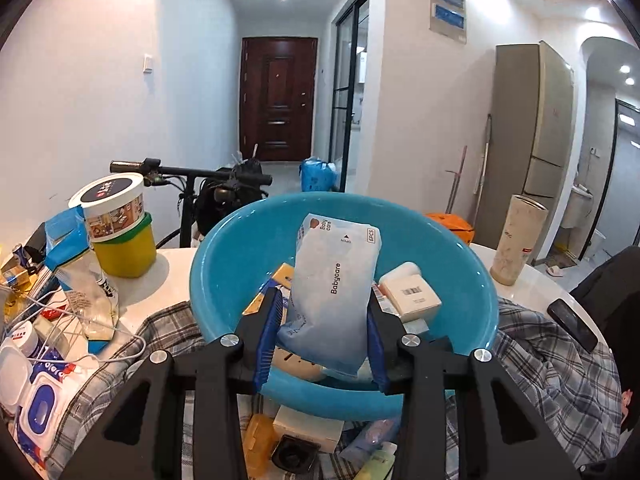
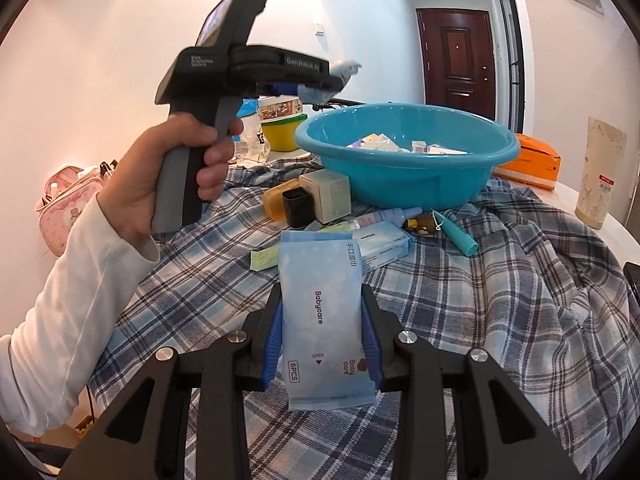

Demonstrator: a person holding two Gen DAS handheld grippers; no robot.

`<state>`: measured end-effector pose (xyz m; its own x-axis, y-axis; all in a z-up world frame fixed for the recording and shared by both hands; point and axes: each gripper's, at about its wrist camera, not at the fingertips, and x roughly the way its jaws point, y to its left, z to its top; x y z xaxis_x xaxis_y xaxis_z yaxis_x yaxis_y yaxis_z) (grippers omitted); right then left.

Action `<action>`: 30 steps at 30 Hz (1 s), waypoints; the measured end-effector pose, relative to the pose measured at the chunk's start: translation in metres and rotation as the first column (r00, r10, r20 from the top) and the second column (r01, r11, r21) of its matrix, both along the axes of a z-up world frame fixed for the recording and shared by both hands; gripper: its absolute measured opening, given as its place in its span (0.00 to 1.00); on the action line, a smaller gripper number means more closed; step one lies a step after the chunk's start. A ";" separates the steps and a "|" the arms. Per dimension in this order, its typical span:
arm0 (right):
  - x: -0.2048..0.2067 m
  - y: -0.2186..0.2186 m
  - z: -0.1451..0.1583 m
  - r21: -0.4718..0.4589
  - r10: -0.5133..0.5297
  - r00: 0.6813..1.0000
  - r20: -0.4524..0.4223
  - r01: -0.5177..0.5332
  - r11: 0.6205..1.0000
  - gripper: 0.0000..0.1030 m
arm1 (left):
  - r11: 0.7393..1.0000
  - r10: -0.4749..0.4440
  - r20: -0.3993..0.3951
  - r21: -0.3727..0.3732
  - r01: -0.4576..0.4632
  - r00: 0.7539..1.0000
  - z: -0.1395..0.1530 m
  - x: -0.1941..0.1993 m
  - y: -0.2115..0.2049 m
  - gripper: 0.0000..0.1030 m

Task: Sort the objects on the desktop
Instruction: 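Carry the left gripper's Babycare pack over the turquoise basin and lower it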

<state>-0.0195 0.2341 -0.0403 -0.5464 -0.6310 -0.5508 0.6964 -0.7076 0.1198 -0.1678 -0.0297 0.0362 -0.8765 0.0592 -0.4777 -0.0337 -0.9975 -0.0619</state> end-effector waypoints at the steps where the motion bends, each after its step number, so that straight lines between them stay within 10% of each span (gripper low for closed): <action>1: -0.001 0.000 0.000 0.002 -0.002 1.000 0.001 0.002 1.000 0.32 | 1.000 -0.001 -0.005 -0.001 0.001 1.000 -0.001 0.001 0.001 0.40; 7: -0.004 0.000 0.001 -0.011 -0.018 1.000 -0.012 0.017 1.000 0.32 | 0.996 0.009 -0.015 -0.086 -0.011 1.000 -0.004 0.003 0.012 0.40; 30: -0.105 0.015 0.117 -0.222 -0.156 0.976 -0.151 0.121 0.968 0.32 | 0.999 0.023 -0.018 -0.032 -0.024 1.000 -0.001 0.004 -0.003 0.40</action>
